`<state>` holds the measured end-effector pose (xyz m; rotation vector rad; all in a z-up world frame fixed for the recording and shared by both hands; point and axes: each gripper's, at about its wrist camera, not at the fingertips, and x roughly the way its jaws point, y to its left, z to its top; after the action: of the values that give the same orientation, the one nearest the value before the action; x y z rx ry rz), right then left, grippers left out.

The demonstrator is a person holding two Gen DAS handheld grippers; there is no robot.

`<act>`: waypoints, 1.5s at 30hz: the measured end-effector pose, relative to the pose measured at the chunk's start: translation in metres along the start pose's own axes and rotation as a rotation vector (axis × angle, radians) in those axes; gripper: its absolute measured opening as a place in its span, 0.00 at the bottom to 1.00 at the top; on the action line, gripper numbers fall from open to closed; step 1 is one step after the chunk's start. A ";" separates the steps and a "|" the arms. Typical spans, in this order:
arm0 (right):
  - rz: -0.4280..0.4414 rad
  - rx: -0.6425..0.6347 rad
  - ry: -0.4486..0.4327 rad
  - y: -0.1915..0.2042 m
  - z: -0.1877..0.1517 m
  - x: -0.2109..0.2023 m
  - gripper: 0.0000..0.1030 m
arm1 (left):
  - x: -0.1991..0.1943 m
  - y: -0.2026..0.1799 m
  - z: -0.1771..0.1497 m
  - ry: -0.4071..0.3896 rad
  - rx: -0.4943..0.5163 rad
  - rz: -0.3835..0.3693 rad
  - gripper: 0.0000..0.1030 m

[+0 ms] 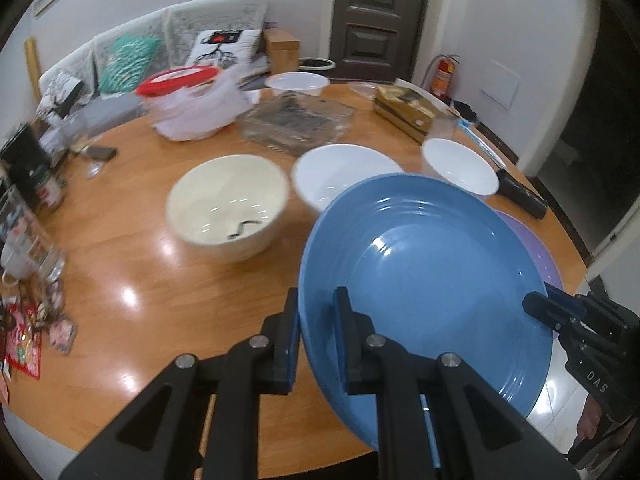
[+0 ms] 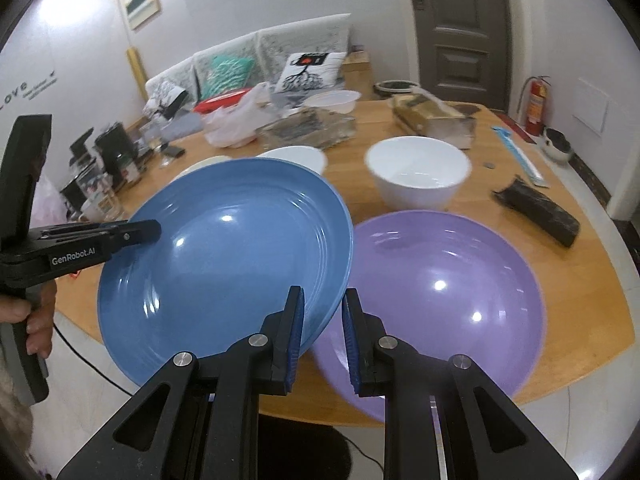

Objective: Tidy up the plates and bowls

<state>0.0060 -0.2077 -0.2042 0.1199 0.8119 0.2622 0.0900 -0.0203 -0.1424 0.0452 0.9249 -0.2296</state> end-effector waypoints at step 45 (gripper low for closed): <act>-0.249 0.034 0.103 -0.114 -0.014 0.007 0.16 | 0.098 -0.143 0.019 0.159 0.286 -0.006 0.18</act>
<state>0.0212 -0.3154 -0.2422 0.0366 0.9241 0.0198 0.1307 -0.1800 -0.2002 0.3283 1.0453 -0.3665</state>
